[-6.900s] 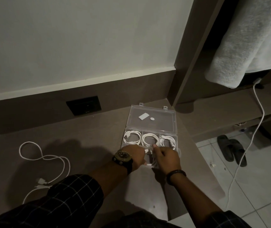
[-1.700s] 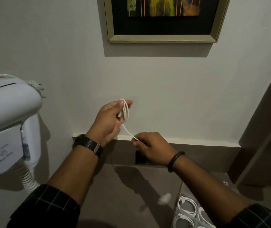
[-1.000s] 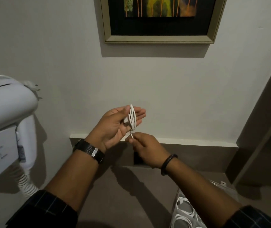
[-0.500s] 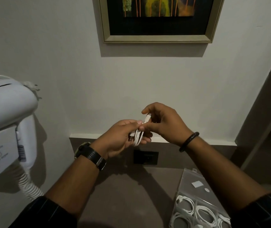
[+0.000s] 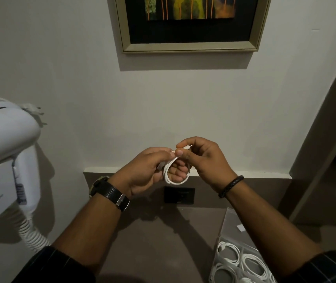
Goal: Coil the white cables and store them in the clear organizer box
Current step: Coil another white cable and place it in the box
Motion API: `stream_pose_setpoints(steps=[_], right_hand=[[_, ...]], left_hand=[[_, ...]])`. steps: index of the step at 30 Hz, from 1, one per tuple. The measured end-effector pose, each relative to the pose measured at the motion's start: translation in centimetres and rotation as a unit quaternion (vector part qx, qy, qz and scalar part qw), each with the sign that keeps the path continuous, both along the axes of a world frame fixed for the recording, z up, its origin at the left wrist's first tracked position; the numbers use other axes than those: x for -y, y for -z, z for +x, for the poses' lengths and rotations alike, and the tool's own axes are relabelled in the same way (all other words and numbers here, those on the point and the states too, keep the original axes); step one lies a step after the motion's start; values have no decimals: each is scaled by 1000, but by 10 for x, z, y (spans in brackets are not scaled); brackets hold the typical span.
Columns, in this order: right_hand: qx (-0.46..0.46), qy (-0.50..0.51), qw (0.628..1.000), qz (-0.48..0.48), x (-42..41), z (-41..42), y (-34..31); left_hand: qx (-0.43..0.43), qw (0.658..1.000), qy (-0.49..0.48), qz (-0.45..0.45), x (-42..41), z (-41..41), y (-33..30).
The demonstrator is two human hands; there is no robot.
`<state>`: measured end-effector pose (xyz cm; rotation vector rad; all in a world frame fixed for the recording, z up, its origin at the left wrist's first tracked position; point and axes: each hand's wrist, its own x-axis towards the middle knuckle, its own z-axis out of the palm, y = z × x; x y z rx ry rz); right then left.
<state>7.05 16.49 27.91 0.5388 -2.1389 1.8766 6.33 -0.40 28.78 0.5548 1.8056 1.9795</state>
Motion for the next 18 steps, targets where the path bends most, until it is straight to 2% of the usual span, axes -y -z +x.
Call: stream_pose_setpoints(steps=[6, 8, 10, 14, 18], right_hand=[[-1, 38, 998, -58, -2, 0, 3], [-10, 66, 995, -72, -1, 0, 3], [-11, 87, 991, -100, 1, 1, 4], [6, 124, 978, -168, 8, 4, 8], [32, 195, 954, -228, 16, 4, 17]], left_hand=[[-140, 983, -78, -91, -4, 4, -1], [-234, 948, -143, -162, -8, 7, -2], [-300, 909, -211, -196, -15, 11, 0], [-356, 878, -260, -187, -24, 14, 3], [-337, 893, -251, -162, -28, 13, 3]])
